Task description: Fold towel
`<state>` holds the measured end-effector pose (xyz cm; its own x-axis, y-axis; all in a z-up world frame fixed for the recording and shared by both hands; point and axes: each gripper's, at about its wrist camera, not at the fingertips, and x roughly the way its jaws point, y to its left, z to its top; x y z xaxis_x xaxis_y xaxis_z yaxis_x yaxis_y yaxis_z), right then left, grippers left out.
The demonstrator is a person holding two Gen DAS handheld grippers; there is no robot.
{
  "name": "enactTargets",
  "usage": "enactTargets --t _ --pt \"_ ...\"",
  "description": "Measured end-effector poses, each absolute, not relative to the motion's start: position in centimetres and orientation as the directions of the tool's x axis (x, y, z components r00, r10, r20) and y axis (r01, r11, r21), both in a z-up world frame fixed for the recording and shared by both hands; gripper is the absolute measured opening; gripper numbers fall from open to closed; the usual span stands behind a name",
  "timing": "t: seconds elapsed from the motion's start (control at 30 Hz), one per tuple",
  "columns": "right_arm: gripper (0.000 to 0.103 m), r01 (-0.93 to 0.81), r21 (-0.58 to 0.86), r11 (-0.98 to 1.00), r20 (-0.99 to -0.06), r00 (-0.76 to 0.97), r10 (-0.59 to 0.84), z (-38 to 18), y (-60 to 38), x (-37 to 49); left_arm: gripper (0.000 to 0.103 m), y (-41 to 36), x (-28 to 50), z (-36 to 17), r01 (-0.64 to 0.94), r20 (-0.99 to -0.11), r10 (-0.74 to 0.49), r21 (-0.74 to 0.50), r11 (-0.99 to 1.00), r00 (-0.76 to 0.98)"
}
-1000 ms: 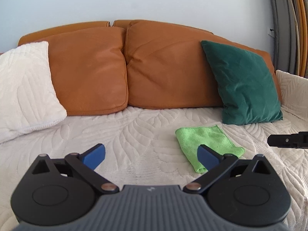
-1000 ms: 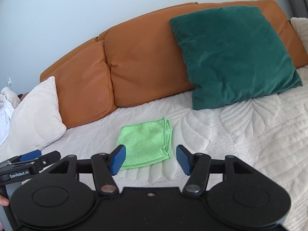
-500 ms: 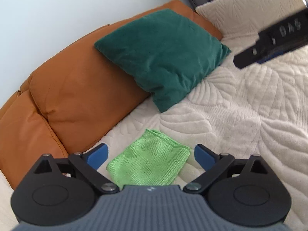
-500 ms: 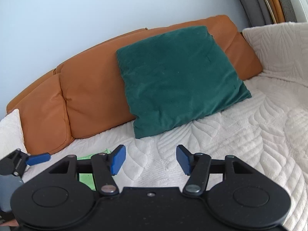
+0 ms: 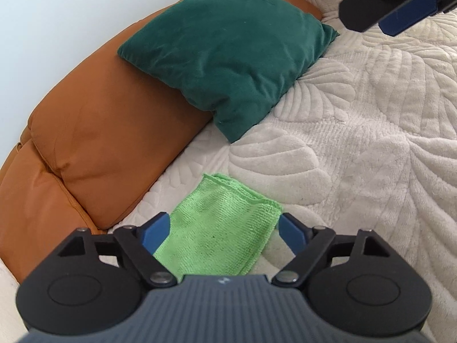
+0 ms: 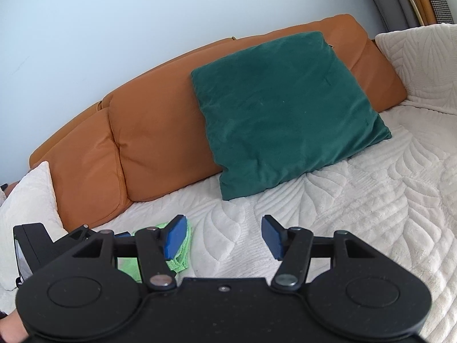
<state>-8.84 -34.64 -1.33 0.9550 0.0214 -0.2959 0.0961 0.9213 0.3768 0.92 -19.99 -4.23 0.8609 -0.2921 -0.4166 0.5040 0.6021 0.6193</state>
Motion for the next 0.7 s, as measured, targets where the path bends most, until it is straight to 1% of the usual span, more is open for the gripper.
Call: enactTargets --t 0.17,0.23,0.27,0.33,0.6,0.63,0.67,0.7 --pt "0.059 0.105 0.369 0.924 -0.299 0.954 0.010 -1.25 -34.69 -8.93 0.071 -21.08 1.21 -4.91 0.515 -0.428 -0.293 0.634 0.576 0.855" --pt "0.059 0.106 0.374 0.922 -0.299 0.954 0.012 -1.29 -34.82 -9.01 0.064 -21.26 1.41 -5.06 0.519 -0.436 -0.290 0.631 0.576 0.852" --pt "0.059 0.106 0.375 0.921 -0.300 0.954 0.013 -1.31 -34.87 -9.03 0.059 -21.24 1.51 -5.07 0.524 -0.440 -0.293 0.624 0.580 0.849" --pt "0.059 0.105 0.376 0.921 -0.302 0.953 0.014 -1.30 -34.91 -9.04 0.056 -21.15 1.55 -4.88 0.532 -0.447 -0.299 0.611 0.586 0.843" --pt "0.059 0.102 0.347 0.932 -0.307 0.952 0.011 -1.29 -34.48 -9.10 0.055 -21.15 1.17 -4.43 0.572 -0.472 -0.334 0.572 0.588 0.815" --pt "0.059 0.102 0.346 0.933 -0.308 0.951 0.010 -1.31 -34.46 -9.09 0.052 -21.14 1.16 -4.36 0.573 -0.471 -0.338 0.566 0.592 0.815" --pt "0.059 0.102 0.346 0.933 -0.308 0.951 0.010 -1.33 -34.48 -9.07 0.047 -21.15 1.18 -4.24 0.571 -0.467 -0.340 0.563 0.597 0.816" --pt "0.059 0.103 0.346 0.932 -0.310 0.951 0.010 -1.34 -34.50 -9.06 0.045 -21.15 1.20 -4.12 0.567 -0.461 -0.340 0.563 0.602 0.819"
